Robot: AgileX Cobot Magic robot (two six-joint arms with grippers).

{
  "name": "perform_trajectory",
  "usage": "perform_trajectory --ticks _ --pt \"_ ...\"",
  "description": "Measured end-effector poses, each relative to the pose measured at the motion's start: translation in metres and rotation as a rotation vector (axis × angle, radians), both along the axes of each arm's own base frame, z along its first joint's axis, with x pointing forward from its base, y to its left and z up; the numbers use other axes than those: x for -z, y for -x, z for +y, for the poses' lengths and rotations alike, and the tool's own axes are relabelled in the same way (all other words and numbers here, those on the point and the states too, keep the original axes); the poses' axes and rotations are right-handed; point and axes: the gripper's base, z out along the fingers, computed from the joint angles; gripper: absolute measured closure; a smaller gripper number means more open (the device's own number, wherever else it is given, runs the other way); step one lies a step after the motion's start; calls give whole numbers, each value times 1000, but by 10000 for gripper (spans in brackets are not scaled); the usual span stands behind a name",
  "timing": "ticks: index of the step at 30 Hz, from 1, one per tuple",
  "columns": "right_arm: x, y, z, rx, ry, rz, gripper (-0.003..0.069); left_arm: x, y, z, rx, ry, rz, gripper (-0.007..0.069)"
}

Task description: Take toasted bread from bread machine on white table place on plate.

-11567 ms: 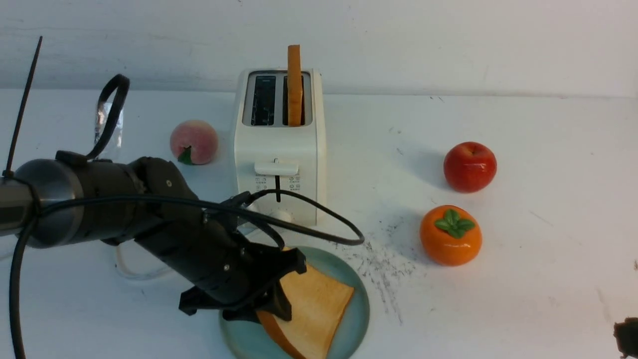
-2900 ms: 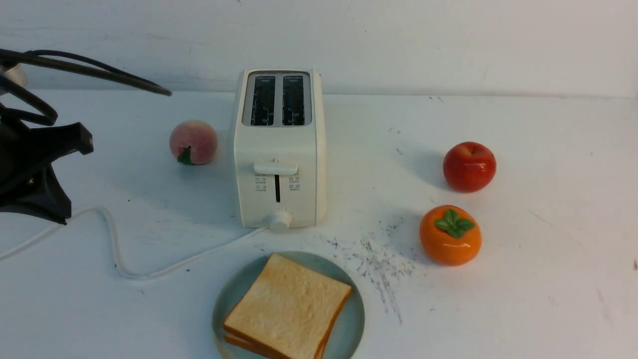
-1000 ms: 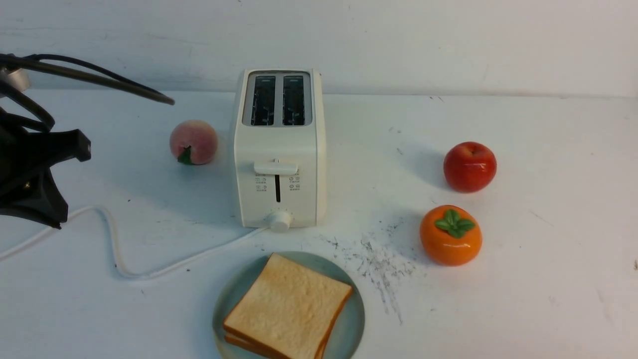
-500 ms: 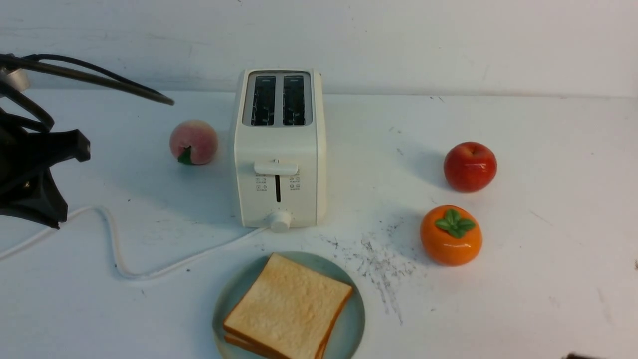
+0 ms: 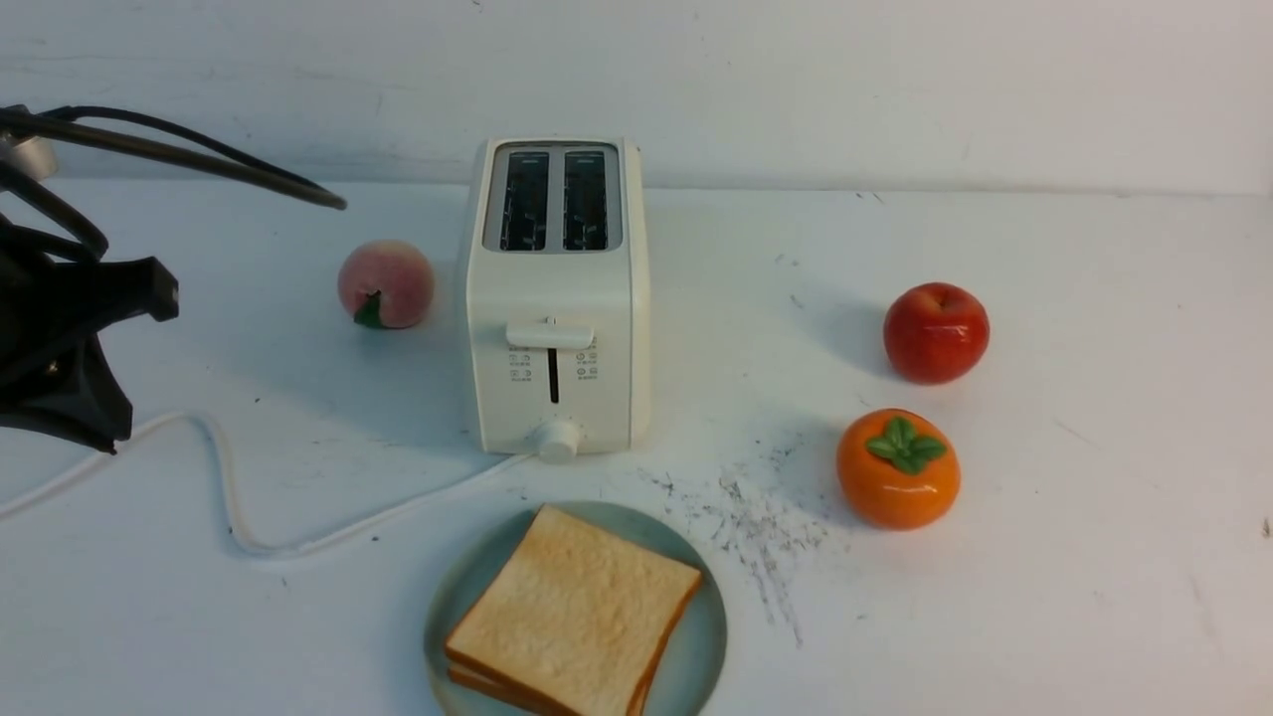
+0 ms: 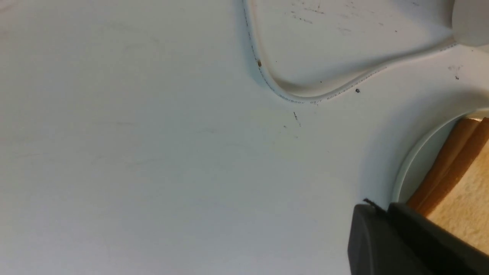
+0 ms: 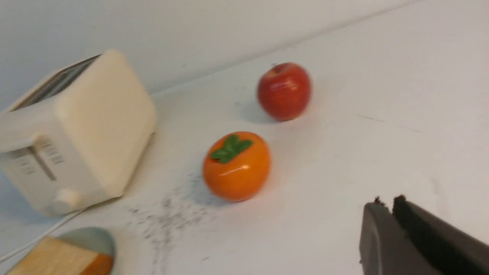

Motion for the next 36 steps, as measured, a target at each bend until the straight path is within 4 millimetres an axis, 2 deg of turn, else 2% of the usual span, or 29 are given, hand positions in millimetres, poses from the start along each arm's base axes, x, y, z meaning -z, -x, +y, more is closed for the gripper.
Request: perform_trajectory --ticks 7,17,22,27,36 --pt "17 1 -4 71 5 110 598 0 0 1 1 -13 2 585" --pt "19 2 -4 74 7 145 582 1 1 2 3 -30 7 570" --pt "19 2 -4 74 6 145 575 -4 7 4 32 -66 10 569" --pt "18 2 -5 70 46 143 573 -22 24 3 36 -79 -42 569" --pt "18 2 -6 21 319 139 563 -70 78 -1 29 -98 -250 569"
